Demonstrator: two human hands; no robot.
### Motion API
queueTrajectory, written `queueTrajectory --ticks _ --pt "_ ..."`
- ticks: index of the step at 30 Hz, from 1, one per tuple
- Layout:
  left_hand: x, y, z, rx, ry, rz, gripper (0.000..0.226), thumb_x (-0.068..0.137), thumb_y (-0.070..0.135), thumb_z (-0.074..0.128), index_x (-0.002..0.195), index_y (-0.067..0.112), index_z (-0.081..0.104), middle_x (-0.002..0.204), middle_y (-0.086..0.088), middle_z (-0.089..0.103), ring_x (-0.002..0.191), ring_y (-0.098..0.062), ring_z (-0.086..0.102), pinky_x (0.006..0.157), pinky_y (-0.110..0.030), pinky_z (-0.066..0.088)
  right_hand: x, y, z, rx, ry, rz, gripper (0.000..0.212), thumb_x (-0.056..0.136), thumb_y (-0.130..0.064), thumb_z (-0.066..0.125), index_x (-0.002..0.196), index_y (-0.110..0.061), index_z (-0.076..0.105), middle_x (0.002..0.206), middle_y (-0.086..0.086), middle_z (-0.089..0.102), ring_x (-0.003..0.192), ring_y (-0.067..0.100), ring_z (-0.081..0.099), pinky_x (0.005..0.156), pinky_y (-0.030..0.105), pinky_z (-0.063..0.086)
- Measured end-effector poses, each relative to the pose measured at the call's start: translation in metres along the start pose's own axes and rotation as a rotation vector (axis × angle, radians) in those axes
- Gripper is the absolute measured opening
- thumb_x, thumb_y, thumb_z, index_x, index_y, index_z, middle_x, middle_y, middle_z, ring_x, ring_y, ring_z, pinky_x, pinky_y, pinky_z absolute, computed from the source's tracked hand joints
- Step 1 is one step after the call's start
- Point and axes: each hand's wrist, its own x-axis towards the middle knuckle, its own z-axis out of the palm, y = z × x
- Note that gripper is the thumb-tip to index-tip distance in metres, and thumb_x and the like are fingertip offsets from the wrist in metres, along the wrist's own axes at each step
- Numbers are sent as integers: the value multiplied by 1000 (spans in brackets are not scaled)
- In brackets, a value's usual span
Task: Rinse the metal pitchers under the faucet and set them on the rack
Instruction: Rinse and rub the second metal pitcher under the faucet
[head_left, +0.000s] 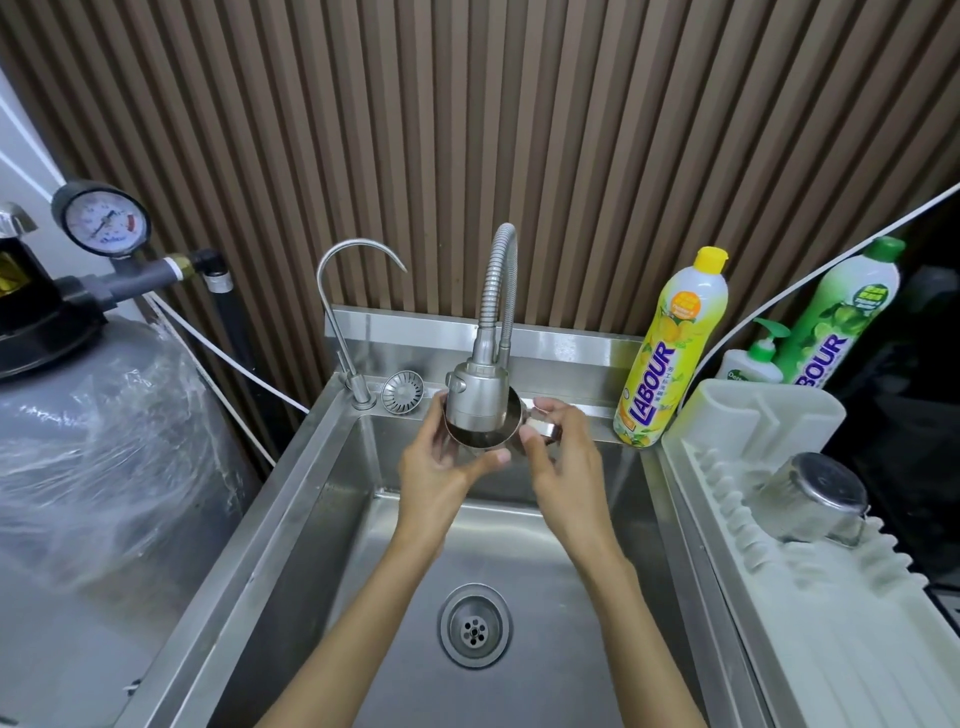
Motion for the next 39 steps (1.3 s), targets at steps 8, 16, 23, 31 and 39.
queueTrajectory --ticks 8,16,23,31,39 --pt "-4 13 -12 623 157 283 85 49 40 86 126 31 50 104 18 47 104 2 44 84 0 30 -4 26 22 522 -159 308 16 94 -13 51 79 -9 49 83 9 66 81 18 67 74 30 59" --pt "-13 -3 -13 455 75 -28 45 54 47 84 93 32 68 91 3 69 78 3 67 69 -5 46 -1 5 -13 -109 -69 143 23 85 -31 64 74 -14 52 80 8 68 80 28 65 72 44 55" --pt "4 -16 -6 173 -16 -89 71 56 9 87 121 10 58 101 2 73 99 -10 67 90 -24 52 1 5 -8 26 -7 34 11 87 -9 61 89 -19 56 97 -17 65 87 -2 62 85 25 50" --pt "-1 14 -13 494 100 208 87 49 15 90 125 28 50 105 26 47 97 15 48 80 4 31 -6 32 28 780 -124 386 15 91 -7 54 77 -3 50 92 16 66 88 28 66 87 44 55" --pt "-18 8 -17 708 145 34 70 43 77 68 98 33 67 84 4 60 80 -7 64 74 -16 49 -7 7 -3 228 -50 340 21 84 -24 67 70 -11 56 74 15 65 67 22 64 56 33 58"
